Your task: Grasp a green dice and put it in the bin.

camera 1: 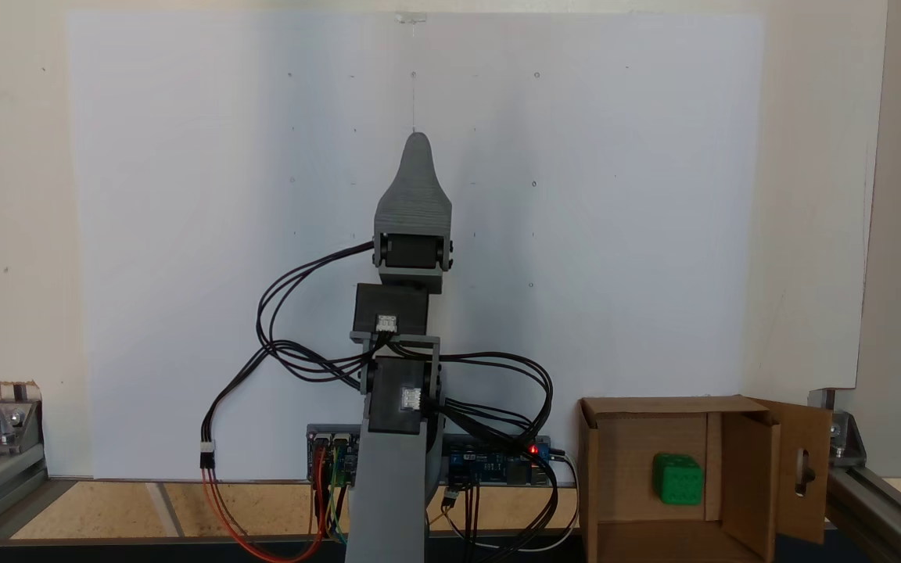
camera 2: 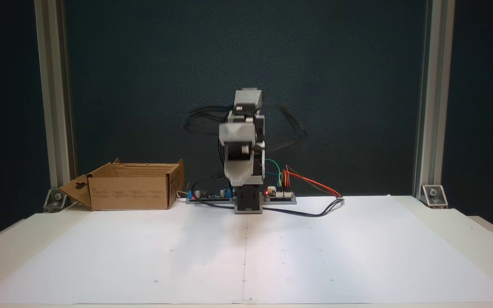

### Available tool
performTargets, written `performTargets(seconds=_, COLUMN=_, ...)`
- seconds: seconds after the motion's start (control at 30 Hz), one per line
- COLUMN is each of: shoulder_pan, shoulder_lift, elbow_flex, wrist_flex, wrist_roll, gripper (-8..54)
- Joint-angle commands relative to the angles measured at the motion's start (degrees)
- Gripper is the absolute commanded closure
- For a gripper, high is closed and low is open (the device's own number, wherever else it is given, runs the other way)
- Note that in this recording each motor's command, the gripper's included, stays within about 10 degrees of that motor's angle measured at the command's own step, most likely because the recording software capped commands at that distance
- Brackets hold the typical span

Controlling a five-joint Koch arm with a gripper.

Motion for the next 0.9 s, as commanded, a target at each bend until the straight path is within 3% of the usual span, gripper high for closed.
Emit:
performTargets(seconds=0.0, shoulder_pan=-0.4, shoulder_lift=6.5, elbow_flex=0.5, wrist_flex=-9.3, wrist_roll=1.7, gripper=1.2)
performTargets(seconds=0.87, shoulder_pan=-0.6, shoulder_lift=6.5, elbow_flex=35.3, wrist_flex=-67.8, wrist_roll=1.4, gripper=1.0)
